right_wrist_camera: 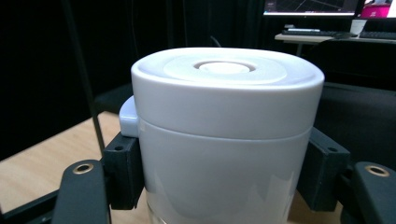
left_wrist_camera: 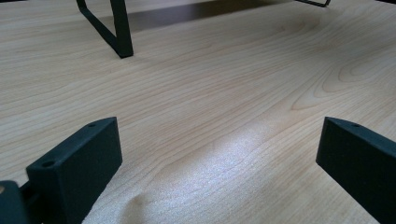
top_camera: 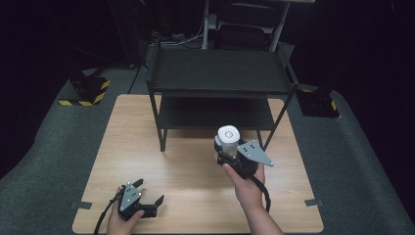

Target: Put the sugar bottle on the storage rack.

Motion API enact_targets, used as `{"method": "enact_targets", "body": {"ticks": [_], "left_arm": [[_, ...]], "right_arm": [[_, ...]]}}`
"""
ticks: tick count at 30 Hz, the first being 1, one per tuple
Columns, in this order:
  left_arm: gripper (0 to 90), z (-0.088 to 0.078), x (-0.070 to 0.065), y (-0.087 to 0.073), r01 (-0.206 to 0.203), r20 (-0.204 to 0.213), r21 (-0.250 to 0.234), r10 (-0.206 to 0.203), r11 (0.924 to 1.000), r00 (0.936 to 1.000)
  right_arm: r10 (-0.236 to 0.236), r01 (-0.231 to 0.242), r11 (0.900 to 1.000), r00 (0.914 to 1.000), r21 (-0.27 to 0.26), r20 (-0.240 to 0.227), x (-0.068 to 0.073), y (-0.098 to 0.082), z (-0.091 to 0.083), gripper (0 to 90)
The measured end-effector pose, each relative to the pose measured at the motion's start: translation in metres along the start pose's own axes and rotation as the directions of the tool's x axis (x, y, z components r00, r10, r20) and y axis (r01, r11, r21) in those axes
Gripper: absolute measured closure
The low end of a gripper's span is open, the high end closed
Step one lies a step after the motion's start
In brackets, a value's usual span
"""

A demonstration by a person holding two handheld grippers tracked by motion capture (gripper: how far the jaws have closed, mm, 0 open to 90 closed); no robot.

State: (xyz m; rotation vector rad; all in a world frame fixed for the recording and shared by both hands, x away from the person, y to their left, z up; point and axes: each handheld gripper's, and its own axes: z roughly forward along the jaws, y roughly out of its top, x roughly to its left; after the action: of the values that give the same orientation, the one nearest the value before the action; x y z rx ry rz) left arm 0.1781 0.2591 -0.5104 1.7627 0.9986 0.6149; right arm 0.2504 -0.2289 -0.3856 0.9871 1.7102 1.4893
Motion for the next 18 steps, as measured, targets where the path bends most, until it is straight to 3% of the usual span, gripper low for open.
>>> {"method": "enact_targets", "body": {"ticks": [8,18], "left_arm": [[0.4,0.000,0.001,0.000,0.000,0.006,-0.001,0.000,1.0000,1.0000],[0.4,0.000,0.002,0.000,0.001,0.013,0.000,-0.001,1.0000,0.9999]], "right_arm": [[0.002,-0.002,1.000,0.9997,-0.023,0.026,-0.005,0.026,0.011,31.1],[0.001,0.000,1.000,0.9986,-0.023,0.053,-0.010,0.040,0.027,31.1]]}}
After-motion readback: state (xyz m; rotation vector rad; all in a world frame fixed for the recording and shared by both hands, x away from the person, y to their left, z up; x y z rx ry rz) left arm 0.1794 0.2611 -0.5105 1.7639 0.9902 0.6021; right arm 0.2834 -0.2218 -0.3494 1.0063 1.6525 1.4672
